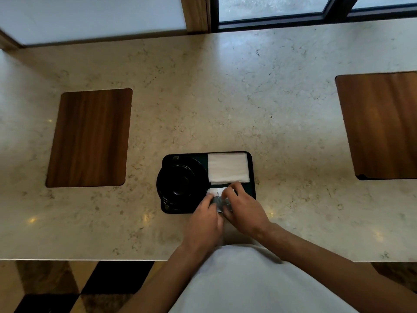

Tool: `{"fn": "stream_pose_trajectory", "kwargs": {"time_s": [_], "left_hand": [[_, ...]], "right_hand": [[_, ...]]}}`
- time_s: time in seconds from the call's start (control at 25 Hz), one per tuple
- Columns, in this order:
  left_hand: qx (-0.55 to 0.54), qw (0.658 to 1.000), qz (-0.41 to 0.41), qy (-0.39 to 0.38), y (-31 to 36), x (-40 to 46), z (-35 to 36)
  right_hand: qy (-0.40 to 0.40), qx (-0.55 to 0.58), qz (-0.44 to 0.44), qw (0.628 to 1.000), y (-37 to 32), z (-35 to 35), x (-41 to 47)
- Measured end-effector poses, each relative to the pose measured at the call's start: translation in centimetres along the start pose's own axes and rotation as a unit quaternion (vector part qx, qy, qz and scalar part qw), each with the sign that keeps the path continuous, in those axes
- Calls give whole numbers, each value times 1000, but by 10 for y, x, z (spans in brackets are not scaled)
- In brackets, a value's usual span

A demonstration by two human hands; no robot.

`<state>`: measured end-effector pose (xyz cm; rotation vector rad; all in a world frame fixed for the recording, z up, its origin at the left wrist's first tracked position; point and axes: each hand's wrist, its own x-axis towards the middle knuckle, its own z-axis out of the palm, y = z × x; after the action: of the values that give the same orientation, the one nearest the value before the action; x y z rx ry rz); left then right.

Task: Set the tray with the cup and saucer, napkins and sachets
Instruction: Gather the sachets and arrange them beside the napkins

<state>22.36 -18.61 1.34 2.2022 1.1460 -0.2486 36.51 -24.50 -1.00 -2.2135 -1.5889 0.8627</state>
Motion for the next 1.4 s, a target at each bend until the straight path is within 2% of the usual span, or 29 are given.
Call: {"fn": "stream_pose_trajectory", "kwargs": {"time_s": [0.2,0.68,1.0,1.4], "left_hand": [[-25,1000,-11,4,1,0,-2],[37,999,7,-2,1,4,2],[92,996,17,-16,8,0,5],[111,993,22,-28,9,2,3]], "right_hand": [[-14,4,6,1000,-2,4,7],[10,36,35,999,1,15,11],[-5,84,23,996,7,6,8],[-9,51,-5,999,10,2,4]]}}
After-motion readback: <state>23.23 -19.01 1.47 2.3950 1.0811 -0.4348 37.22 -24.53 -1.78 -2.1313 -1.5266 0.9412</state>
